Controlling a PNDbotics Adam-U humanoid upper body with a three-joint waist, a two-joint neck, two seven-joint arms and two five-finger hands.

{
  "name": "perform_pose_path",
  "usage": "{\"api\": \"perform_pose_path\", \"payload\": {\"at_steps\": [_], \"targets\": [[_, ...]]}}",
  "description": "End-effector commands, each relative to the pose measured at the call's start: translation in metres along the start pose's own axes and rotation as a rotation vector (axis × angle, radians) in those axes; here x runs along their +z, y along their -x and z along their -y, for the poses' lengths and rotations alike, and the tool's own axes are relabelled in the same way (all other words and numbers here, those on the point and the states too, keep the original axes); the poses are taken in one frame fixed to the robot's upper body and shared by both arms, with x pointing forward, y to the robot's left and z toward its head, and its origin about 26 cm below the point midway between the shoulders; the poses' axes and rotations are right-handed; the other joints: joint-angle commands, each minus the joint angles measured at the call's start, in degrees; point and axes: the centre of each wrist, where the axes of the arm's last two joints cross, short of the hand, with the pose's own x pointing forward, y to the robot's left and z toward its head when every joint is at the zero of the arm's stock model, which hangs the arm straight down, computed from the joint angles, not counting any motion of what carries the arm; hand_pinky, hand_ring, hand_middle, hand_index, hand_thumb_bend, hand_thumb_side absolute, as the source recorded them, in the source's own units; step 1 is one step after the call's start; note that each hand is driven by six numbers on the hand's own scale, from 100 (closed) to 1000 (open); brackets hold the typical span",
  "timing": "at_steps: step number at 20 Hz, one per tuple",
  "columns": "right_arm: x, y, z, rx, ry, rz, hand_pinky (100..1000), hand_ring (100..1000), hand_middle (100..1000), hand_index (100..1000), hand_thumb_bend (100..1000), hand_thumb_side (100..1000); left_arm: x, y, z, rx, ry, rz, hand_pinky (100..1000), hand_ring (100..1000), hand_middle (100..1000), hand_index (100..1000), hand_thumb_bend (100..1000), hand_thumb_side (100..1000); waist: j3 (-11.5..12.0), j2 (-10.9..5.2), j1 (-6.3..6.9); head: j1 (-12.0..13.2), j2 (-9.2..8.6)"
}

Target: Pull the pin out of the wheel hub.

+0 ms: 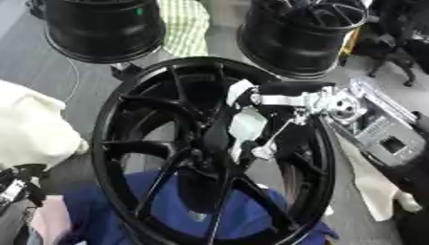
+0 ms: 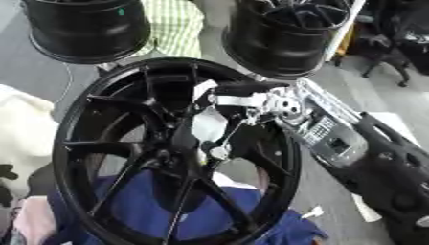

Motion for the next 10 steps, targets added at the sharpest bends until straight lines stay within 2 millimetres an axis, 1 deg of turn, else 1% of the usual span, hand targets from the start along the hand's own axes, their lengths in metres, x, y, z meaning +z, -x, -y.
{"api": "perform_pose_path", "payload": {"at_steps": [1, 10], "targets": [[0.012, -0.004, 0.017, 0.030, 0.070, -0.002, 100, 294, 453, 474, 100, 100, -0.003, -0.009, -0.005, -0.024, 0.001, 0.028, 467, 482, 643, 788, 100, 712, -0.11, -1.03, 0.30, -0.27, 0.13], [0.032, -0.015, 0.034, 0.035, 0.119, 0.017, 100, 276, 445, 458, 100, 100, -0.001, -0.008, -0.005, -0.022, 0.003, 0.018, 468, 482, 644, 789, 100, 716, -0.41, -1.40, 0.14, -0.26, 0.35]]}}
